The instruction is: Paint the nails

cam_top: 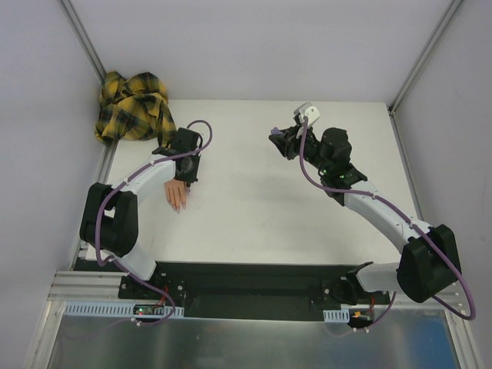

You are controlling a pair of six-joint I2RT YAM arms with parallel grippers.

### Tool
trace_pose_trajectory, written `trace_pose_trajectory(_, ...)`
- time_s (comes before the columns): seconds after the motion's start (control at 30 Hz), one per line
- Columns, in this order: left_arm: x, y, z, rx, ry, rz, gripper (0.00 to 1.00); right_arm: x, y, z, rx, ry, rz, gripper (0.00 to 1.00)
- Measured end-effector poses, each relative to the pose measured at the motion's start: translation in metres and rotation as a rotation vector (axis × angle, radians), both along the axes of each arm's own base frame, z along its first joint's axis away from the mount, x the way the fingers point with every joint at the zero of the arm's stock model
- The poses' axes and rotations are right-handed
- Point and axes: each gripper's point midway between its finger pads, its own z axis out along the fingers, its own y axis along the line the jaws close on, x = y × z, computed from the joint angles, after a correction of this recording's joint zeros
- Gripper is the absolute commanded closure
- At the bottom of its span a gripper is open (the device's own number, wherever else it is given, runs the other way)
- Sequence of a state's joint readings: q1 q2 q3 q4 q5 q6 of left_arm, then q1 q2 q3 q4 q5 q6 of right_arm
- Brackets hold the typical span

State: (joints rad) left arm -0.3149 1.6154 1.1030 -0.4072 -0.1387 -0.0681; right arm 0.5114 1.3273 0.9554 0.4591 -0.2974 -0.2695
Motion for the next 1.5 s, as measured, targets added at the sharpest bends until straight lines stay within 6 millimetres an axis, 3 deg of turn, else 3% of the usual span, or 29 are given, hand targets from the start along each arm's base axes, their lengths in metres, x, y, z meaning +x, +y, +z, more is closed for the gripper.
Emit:
trace_pose_trajectory(0.27,-0.007,0.0,-0.002,0.003,0.006,-0.005,1.0,-0.001,0.001,0.0,0.0,0.0,0.006,1.0)
trace_pose_trajectory(0.77,0.0,-0.001,0.004,-0.002,-0.011,-0.004,1.0,-0.001,0.001,0.0,0.0,0.0,0.007,1.0)
trace_pose_trajectory(1.1,-0.01,0.003,-0.005,0.015,0.013,-0.002,1.0,-0.001,0.002,0.004,0.007,-0.003,0.012,1.0)
trace_pose_trajectory(1.5,0.006,0.012,0.008,-0.012,-0.023,0.038,1.0,-0.001,0.004,0.002,0.006,0.001,0.02,1.0)
